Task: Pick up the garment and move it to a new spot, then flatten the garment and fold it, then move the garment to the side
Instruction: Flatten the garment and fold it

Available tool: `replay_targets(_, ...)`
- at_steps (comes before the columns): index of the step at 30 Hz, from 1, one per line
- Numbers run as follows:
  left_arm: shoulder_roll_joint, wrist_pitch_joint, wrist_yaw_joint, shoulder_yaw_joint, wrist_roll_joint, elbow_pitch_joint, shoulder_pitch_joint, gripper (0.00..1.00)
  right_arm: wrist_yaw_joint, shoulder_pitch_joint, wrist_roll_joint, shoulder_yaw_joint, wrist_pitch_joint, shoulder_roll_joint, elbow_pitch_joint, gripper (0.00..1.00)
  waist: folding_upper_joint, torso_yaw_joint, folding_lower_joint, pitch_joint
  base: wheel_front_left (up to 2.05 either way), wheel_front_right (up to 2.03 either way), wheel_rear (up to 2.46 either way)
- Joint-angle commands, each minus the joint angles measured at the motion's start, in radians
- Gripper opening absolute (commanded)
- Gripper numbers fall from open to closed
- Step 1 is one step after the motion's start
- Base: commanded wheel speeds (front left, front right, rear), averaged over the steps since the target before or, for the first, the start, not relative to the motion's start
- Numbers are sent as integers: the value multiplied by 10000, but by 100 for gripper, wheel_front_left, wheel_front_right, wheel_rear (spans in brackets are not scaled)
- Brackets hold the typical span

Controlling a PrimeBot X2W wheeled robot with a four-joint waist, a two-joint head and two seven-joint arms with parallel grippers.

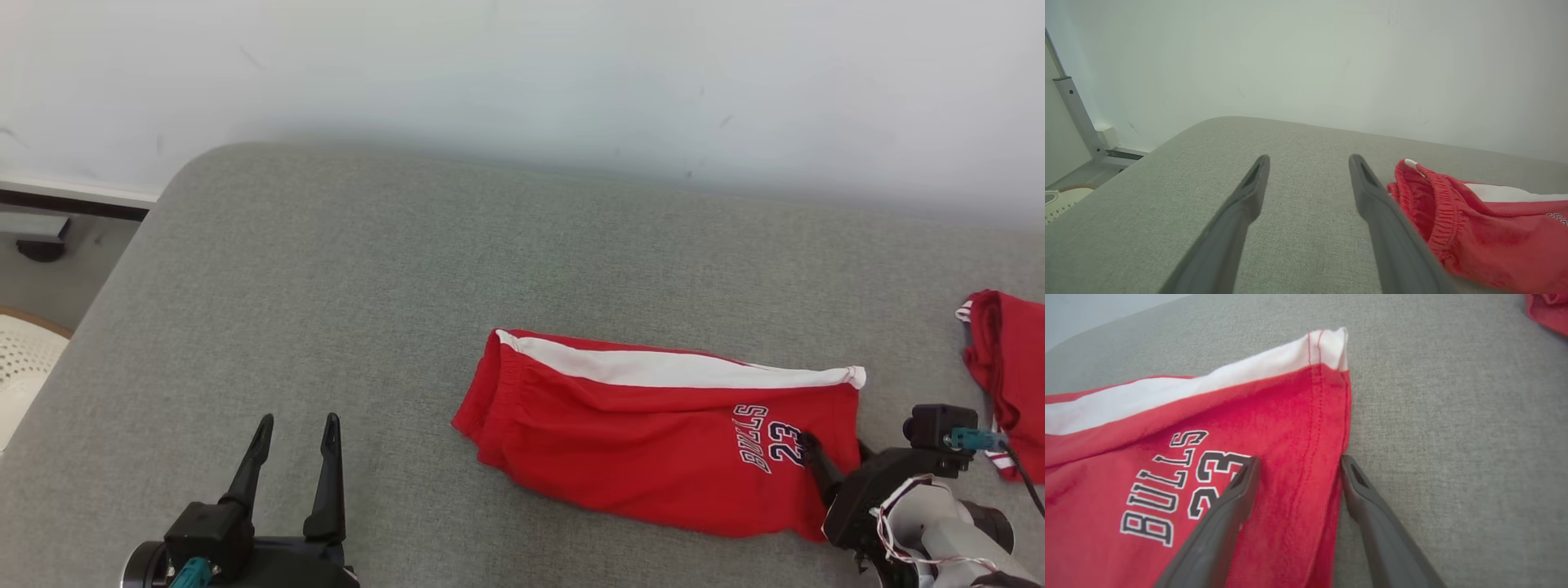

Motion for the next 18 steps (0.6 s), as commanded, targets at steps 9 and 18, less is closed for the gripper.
replay_targets(9,-74,-30,29,118,-29,16,-59,100,8,252,26,90,778,663,338,32,0,73,0,87,0,0,0)
replay_targets(18,-86,-30,21,224,8,50,-1,100,-17,182,6,-75,360,343,156,0,0,-84,0,8,0,0,0)
